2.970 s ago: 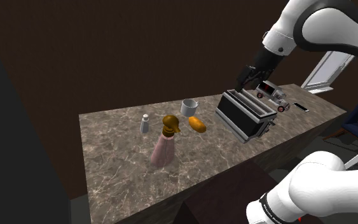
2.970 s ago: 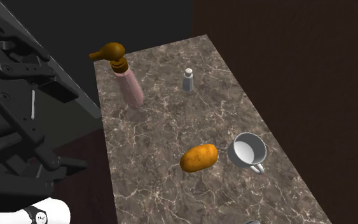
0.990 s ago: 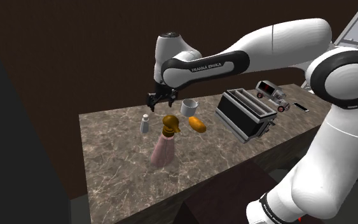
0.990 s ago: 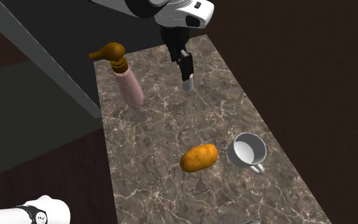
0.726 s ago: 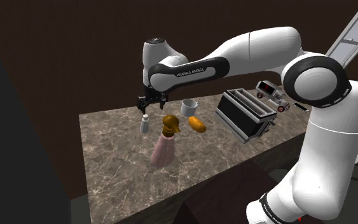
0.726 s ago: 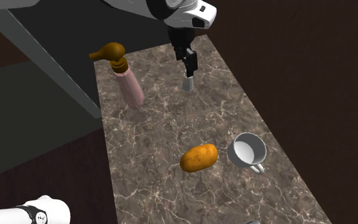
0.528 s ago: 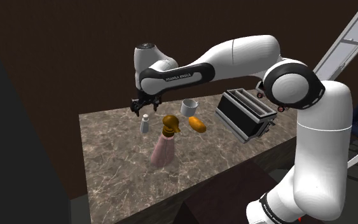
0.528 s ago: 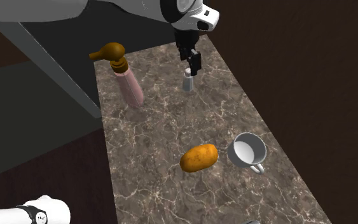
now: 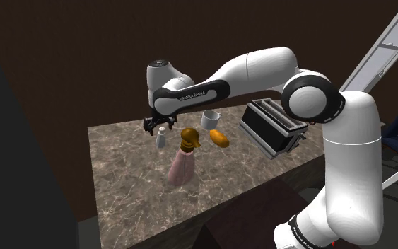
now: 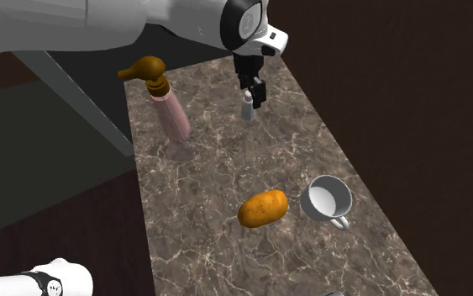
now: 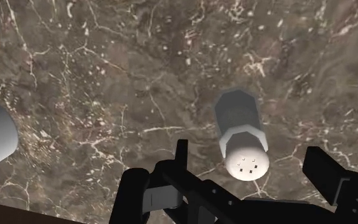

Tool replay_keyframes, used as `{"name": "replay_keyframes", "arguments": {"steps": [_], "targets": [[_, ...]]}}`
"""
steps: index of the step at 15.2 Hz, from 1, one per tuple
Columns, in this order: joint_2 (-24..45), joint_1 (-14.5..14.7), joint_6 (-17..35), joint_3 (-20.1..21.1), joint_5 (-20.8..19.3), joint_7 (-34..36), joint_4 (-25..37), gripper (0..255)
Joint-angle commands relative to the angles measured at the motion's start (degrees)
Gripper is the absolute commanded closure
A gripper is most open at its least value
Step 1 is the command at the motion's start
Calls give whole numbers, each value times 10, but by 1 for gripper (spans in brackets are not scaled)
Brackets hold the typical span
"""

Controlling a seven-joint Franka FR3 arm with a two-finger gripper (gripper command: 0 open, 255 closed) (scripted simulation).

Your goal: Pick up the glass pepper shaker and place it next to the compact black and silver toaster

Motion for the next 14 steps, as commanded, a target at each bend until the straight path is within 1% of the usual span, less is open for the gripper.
{"name": "replay_keyframes", "arguments": {"steps": [1, 7, 8, 14], "targets": [[2, 0, 5, -1, -1, 1, -3, 0], [2, 0, 5, -1, -1, 1, -3, 0], [2, 0, 5, -1, -1, 1, -3, 255], [2, 0, 5, -1, -1, 1, -2, 255]]}}
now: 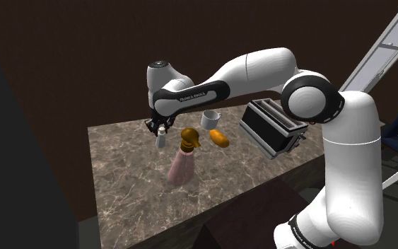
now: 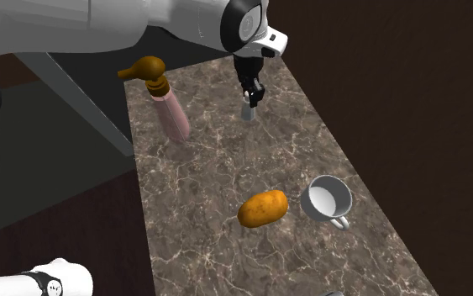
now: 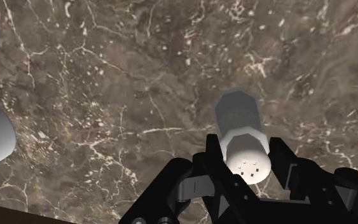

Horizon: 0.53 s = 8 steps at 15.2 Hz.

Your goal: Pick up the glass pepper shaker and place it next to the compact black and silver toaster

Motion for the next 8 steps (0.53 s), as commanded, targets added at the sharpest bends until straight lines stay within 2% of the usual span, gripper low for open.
{"name": "replay_keyframes", "arguments": {"steps": [1, 8], "targets": [[0, 0, 0, 0, 0, 0, 0, 255], [-18, -2, -28, 4, 6, -7, 10, 255]]}}
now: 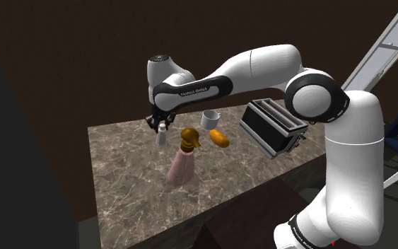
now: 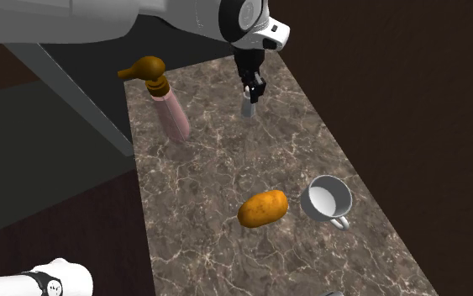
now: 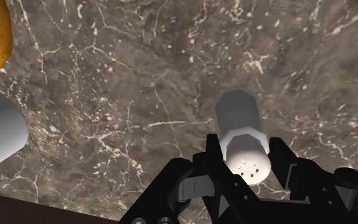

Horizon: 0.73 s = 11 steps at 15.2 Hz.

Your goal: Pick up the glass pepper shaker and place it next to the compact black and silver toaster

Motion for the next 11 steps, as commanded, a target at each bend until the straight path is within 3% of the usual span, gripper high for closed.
{"name": "replay_keyframes", "arguments": {"steps": [1, 11], "targets": [[-6, 0, -12, 1, 2, -2, 6, 255], [-34, -1, -72, 7, 14, -15, 40, 255]]}}
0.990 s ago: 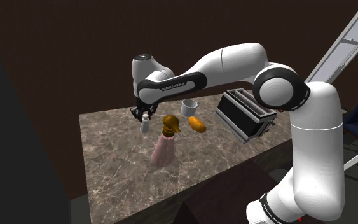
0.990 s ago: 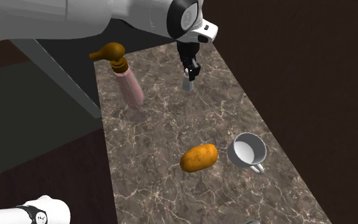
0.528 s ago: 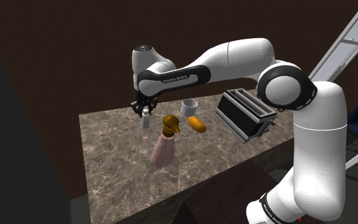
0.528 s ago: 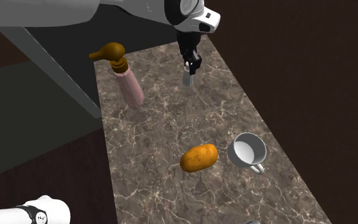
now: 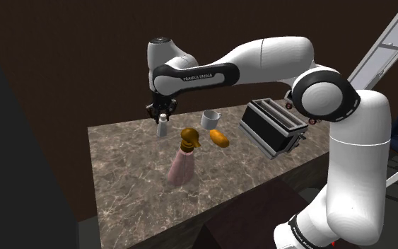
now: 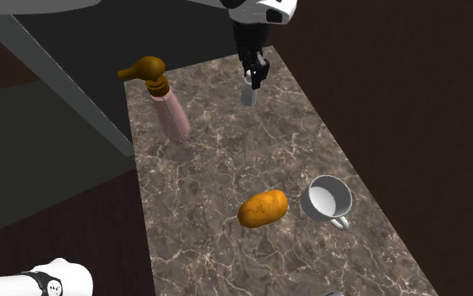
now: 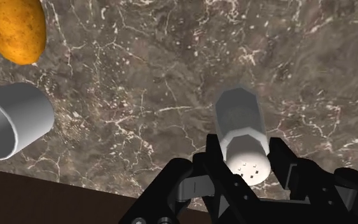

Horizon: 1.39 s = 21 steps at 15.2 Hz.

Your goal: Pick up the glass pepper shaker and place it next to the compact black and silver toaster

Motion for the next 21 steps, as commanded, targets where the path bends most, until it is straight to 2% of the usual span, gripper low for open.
{"name": "replay_keyframes", "arguments": {"steps": [1, 21], "targets": [[-7, 0, -14, 1, 2, -2, 8, 255], [-24, 8, -156, 6, 13, -25, 134, 255]]}}
